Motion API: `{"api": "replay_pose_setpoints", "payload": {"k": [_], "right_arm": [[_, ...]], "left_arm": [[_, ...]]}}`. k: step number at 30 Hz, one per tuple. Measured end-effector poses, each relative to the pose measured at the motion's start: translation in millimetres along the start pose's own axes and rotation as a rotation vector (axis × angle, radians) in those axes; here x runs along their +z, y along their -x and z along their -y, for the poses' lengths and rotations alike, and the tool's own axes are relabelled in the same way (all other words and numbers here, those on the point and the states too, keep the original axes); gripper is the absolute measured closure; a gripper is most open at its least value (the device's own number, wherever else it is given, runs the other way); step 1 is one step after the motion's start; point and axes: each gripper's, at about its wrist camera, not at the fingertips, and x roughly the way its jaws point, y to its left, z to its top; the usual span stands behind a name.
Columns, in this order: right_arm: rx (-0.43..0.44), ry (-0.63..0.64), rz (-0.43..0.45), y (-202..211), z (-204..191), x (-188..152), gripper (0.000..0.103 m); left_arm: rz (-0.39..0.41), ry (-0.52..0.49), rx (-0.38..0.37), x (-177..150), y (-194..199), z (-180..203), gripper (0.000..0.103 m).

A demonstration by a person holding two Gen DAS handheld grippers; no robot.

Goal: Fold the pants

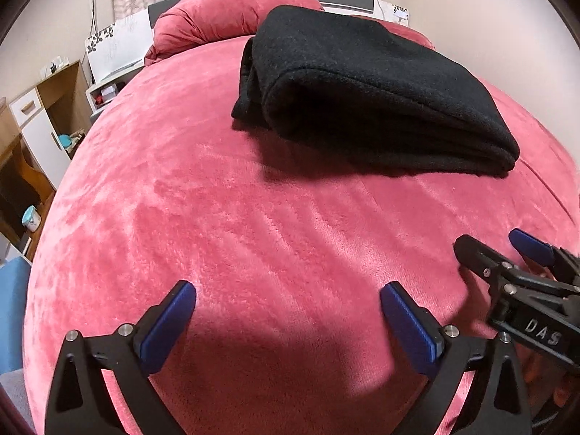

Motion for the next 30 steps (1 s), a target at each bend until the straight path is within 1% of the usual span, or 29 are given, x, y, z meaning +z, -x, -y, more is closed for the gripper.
{"api": "replay_pose_setpoints", "payload": {"k": [2, 5, 7, 10, 15, 16, 30], "right_arm": [[0.010, -0.013, 0.004, -0.3, 2.0, 1.1, 0.008], [-0.012, 0.002, 0.003, 5.2, 4.9, -3.4, 0.008], [-0.009, 0.000, 0.005, -2.4, -6.1, 4.5, 0.008], [0.002, -0.010, 0.009, -1.6, -4.6, 6.4, 0.008], [0.013, -0.019, 0.012, 5.2, 15.3, 3.9, 0.008], [0.013, -0.018, 0.011, 1.0, 18.3, 7.3, 0.008], [0.012, -0.015, 0.010, -1.7, 17.2, 9.9, 0.008]], "left_arm": [[-0.003, 0.002, -0.001, 0.2, -2.6, -4.2, 0.000], [-0.004, -0.003, 0.007, 0.1, -2.7, -4.7, 0.000], [-0.004, -0.003, 0.008, 1.2, -4.9, -5.6, 0.000], [-0.002, -0.004, 0.008, 1.1, -4.3, -5.3, 0.000], [0.000, -0.011, 0.018, -0.9, -4.4, -1.5, 0.000], [0.000, -0.012, 0.019, -1.0, -4.0, 0.0, 0.000], [-0.001, -0.009, 0.015, -0.3, -3.9, -0.5, 0.000]]}}
